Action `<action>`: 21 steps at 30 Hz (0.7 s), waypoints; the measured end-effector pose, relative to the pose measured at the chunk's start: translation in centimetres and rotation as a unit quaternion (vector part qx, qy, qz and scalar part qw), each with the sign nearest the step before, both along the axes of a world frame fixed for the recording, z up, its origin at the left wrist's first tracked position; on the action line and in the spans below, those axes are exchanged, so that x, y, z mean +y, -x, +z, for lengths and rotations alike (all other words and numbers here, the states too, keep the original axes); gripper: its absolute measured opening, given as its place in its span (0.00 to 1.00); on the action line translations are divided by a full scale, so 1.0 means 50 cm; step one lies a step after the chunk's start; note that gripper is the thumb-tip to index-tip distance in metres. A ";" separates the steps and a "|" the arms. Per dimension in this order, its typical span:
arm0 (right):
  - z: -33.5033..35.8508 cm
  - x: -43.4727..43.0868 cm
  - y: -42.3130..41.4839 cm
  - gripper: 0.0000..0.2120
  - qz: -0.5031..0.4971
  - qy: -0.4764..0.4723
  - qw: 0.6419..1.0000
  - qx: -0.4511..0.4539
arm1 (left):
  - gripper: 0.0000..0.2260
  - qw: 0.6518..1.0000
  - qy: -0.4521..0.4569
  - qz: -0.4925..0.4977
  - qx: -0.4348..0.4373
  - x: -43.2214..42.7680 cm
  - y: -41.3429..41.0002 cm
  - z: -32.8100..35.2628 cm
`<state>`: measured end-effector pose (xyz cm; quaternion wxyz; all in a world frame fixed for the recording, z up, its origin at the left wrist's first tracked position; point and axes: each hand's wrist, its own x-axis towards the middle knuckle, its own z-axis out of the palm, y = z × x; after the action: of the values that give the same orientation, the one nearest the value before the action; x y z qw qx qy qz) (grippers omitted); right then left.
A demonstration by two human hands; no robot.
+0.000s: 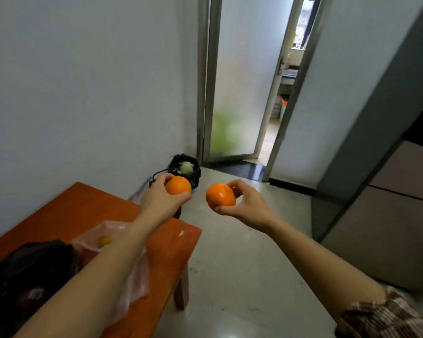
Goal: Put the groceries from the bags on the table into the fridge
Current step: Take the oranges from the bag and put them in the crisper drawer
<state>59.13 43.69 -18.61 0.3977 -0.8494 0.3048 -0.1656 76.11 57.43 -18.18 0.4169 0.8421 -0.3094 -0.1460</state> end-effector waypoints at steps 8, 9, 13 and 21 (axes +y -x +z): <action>0.056 -0.194 0.372 0.28 -0.102 0.016 0.995 -0.014 | 0.27 0.995 0.049 -0.084 0.003 -0.254 0.348 0.047; 0.067 -0.224 0.443 0.28 -0.121 0.022 0.992 -0.016 | 0.26 0.993 0.065 -0.098 0.002 -0.296 0.413 0.057; 0.110 -0.319 0.644 0.29 -0.186 0.035 0.982 -0.022 | 0.27 0.982 0.107 -0.153 0.014 -0.424 0.594 0.098; 0.215 -0.491 0.979 0.29 -0.308 0.112 0.944 -0.040 | 0.28 0.941 0.167 -0.293 -0.024 -0.690 0.903 0.196</action>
<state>10.17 19.13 -7.87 0.2419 -0.7459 0.5148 -0.3465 30.96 22.94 -8.40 0.4825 0.6360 -0.5721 -0.1880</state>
